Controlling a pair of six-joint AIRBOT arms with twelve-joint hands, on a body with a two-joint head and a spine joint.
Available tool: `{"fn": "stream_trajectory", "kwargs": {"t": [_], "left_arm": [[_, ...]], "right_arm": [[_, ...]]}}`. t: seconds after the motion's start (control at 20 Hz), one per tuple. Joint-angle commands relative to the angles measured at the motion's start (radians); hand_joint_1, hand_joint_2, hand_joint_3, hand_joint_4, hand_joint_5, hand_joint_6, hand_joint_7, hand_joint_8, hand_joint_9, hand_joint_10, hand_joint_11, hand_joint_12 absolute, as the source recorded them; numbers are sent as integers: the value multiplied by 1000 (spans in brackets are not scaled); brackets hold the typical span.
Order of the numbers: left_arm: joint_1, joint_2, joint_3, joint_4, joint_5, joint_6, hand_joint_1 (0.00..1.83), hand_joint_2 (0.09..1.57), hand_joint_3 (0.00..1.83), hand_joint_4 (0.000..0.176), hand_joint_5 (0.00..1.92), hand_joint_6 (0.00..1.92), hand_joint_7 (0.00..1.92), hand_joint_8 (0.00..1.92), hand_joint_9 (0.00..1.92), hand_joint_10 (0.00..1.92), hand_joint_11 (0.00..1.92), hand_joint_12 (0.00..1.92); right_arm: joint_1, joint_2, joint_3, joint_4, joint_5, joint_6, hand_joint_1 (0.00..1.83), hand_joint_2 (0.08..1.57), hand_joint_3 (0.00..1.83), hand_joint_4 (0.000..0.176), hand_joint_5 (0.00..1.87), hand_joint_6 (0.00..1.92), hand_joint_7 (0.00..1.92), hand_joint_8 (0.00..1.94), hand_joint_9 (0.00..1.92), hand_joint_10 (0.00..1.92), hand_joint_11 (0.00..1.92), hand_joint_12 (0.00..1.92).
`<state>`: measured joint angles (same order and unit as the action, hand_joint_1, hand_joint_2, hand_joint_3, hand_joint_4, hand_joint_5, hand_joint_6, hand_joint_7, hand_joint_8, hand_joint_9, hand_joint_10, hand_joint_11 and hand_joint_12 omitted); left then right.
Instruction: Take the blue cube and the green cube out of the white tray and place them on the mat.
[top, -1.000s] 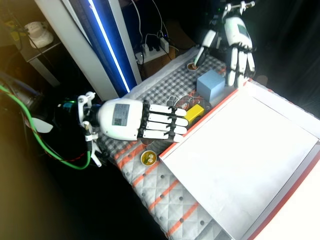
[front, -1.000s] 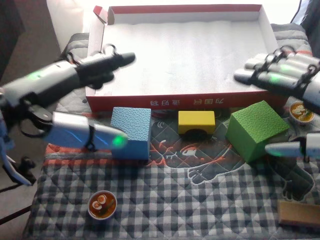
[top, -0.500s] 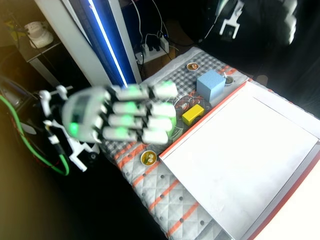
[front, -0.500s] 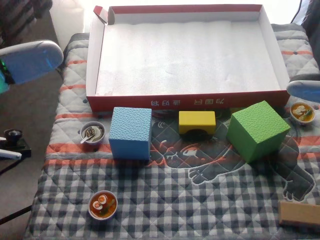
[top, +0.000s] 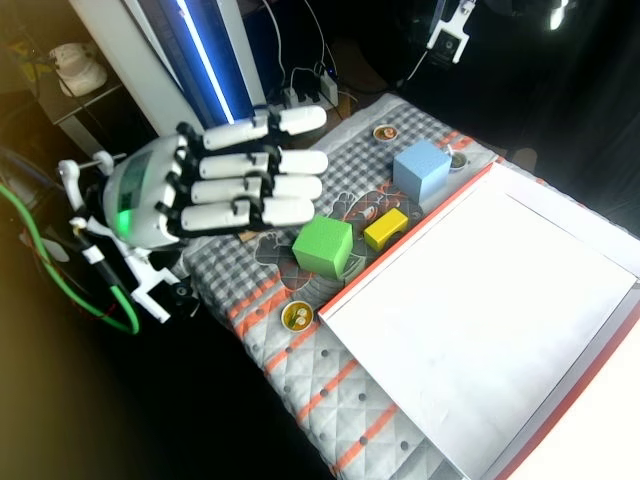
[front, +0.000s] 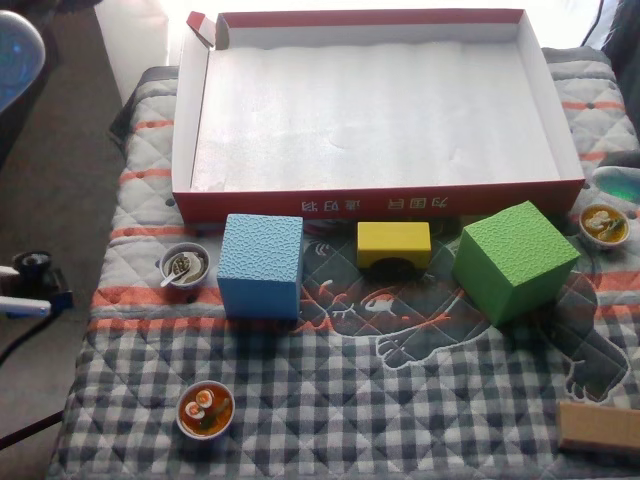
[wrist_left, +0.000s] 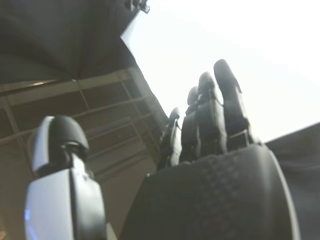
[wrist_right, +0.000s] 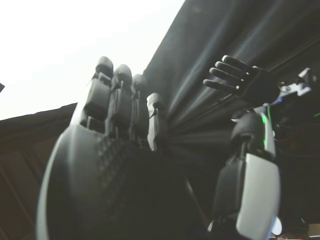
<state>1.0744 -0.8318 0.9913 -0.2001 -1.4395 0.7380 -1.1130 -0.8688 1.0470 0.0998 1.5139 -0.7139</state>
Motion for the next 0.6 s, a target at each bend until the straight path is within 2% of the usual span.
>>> {"fn": "stream_trajectory", "kwargs": {"t": [0.0,0.05,0.1,0.15,0.2,0.25,0.35,0.4,0.45,0.5,0.55], "left_arm": [[-8,-2,6,-1,-112,-16,641,833,0,158,102,9,177,0,221,0,0,751],[-7,-3,7,-2,-120,-19,640,845,0,153,104,8,182,2,222,1,0,751],[-1,-3,5,-7,-139,-20,628,859,0,148,100,5,169,0,215,0,0,750],[5,-3,3,-13,-156,-21,594,876,3,141,96,2,160,0,213,0,0,732],[21,-3,-1,-32,-188,-21,557,875,0,131,111,0,164,0,211,0,0,782],[47,-3,-5,-72,-247,-21,562,886,2,134,106,1,157,1,196,2,0,757],[77,1,-12,-106,-291,-43,442,930,8,114,52,1,154,0,178,1,0,646],[77,1,-11,-99,-291,-53,471,958,8,120,80,6,172,3,189,3,0,548],[77,0,-13,-90,-291,-56,528,960,4,118,81,3,170,1,189,2,0,446],[77,-1,-15,-86,-291,-63,514,996,0,102,15,0,111,0,178,0,24,372],[75,-2,-15,-83,-291,-74,469,1028,0,99,2,0,80,0,171,2,54,285]], "right_arm": [[8,1,-1,20,120,2,619,959,0,87,117,0,299,0,322,8,266,61],[7,1,-1,21,120,2,593,958,0,86,119,2,280,0,312,2,267,60],[7,1,-2,21,122,2,576,989,9,67,83,0,263,0,288,0,247,49],[7,1,-3,21,123,2,655,998,9,54,113,12,241,0,236,0,205,28],[7,1,-5,21,126,2,675,1015,13,64,108,9,212,0,200,0,168,11],[7,3,-8,21,131,2,651,1027,16,76,95,2,190,0,181,0,147,2],[5,8,-15,21,142,0,611,1050,14,68,66,7,211,7,237,17,174,12],[-1,9,-18,22,157,-2,603,1038,6,58,88,15,220,9,241,15,192,19],[-4,9,-20,21,172,-2,572,1027,1,43,97,6,260,6,276,10,219,24],[-5,10,-23,21,188,-5,514,1068,16,61,19,0,196,0,207,1,131,6],[-5,15,-29,21,204,-15,513,1093,23,55,3,0,172,0,197,2,95,0]]}}
